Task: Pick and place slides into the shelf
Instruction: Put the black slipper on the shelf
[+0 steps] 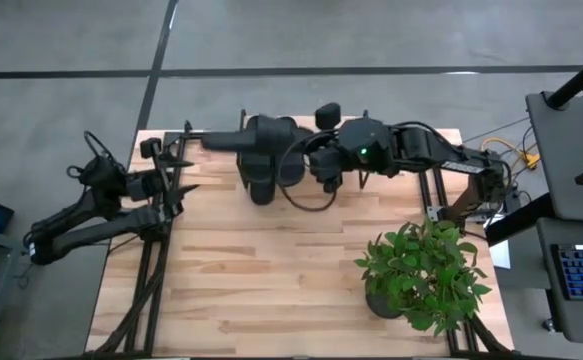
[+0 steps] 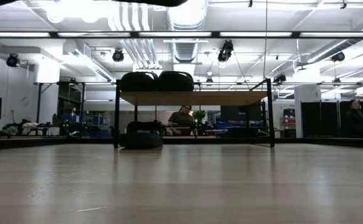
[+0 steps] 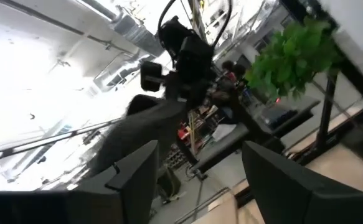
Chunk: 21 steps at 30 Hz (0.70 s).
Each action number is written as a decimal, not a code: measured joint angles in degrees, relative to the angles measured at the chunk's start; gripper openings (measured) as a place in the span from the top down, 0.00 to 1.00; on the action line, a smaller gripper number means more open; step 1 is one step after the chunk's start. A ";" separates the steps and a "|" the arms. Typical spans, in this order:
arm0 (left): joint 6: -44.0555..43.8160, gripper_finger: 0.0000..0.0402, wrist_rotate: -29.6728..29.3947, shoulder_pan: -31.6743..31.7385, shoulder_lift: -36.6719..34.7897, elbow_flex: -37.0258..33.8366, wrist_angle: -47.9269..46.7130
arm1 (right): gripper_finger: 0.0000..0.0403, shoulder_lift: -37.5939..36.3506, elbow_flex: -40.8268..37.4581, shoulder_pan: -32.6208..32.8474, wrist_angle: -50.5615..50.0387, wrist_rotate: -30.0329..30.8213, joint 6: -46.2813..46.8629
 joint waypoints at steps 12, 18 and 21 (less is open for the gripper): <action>5.07 0.47 -8.12 0.03 4.60 0.23 1.22 | 0.90 0.38 -0.46 0.16 -1.20 -0.55 0.46; 6.24 0.47 -10.63 0.08 5.85 0.58 2.70 | 0.90 0.38 -0.53 0.15 -2.45 -2.24 1.55; 6.30 0.47 -11.07 0.03 5.99 0.63 3.54 | 0.90 0.38 -0.53 0.17 -2.66 -2.27 1.70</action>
